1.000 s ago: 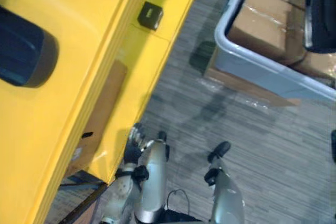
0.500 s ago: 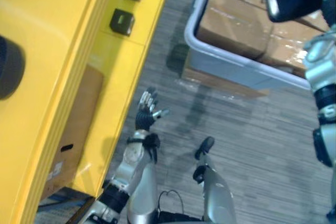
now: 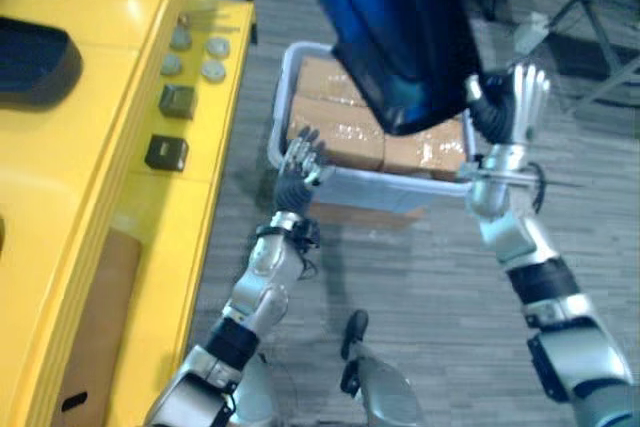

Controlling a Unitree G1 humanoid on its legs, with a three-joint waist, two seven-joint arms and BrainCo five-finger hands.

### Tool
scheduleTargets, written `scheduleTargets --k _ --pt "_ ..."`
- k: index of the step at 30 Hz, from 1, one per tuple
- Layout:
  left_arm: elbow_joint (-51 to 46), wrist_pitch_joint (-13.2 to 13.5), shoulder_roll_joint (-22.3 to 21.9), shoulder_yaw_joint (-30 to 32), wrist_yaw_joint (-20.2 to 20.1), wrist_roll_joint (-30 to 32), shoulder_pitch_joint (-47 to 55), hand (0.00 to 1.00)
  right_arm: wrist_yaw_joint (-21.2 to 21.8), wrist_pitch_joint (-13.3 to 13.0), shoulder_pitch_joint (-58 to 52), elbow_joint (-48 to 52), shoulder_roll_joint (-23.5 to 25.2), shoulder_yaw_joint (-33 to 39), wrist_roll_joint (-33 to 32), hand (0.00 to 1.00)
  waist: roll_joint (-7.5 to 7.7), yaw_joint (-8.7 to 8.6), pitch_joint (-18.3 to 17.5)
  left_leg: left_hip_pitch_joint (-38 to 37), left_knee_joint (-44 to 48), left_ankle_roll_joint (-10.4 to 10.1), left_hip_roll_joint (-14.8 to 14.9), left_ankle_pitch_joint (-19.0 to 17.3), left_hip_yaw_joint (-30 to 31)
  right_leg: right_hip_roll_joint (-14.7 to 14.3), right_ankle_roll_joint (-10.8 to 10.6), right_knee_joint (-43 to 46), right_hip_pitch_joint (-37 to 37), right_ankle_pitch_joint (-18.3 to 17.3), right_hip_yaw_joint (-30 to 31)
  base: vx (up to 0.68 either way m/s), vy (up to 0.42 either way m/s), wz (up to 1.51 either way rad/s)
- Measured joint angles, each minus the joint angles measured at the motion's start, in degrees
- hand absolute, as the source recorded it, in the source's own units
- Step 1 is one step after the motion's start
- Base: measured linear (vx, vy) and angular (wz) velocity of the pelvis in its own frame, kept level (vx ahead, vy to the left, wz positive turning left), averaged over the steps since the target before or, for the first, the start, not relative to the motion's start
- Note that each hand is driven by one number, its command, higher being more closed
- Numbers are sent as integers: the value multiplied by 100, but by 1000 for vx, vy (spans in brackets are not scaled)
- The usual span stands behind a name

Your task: Walk over and take plastic housings, then place them on the shelf

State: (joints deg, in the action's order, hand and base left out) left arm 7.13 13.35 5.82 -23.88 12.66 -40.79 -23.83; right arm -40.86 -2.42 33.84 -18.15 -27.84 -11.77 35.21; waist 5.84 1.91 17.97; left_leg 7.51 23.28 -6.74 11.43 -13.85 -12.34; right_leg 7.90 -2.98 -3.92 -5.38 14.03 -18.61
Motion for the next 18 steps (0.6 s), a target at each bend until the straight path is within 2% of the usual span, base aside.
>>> scheduleTargets --k 5,9,12,16,18 --pt "-318 267 -10 -268 -53 -200 2 0 75 -21 -95 0 169 -75 158 100 -30 27 -195 -157 -99 -27 -6 18 -22 -15 -3 -60 129 1 9 2 11 -1" --pt "-336 259 -16 -338 27 -102 15 0 73 -27 -156 0 222 -128 166 100 -27 48 -310 -158 -100 -35 -22 25 14 0 -5 -61 156 -1 -4 -18 33 3" --pt "-343 142 -11 -335 241 341 17 0 71 -26 -157 0 275 -151 165 100 -25 56 -311 -150 -117 -41 -29 40 44 2 -7 -61 156 0 -12 -30 31 5" --pt "-341 -150 3 -338 651 983 85 0 62 -23 -194 0 307 -261 158 100 -10 56 -407 -180 -263 -70 -44 131 67 -3 -7 -67 146 0 -34 0 10 4" --pt "-337 -237 3 -348 715 1039 152 0 62 -23 -237 0 330 -318 158 100 -7 64 -492 -204 -308 -78 -46 153 68 -7 -8 -68 146 -1 -32 14 11 -2"
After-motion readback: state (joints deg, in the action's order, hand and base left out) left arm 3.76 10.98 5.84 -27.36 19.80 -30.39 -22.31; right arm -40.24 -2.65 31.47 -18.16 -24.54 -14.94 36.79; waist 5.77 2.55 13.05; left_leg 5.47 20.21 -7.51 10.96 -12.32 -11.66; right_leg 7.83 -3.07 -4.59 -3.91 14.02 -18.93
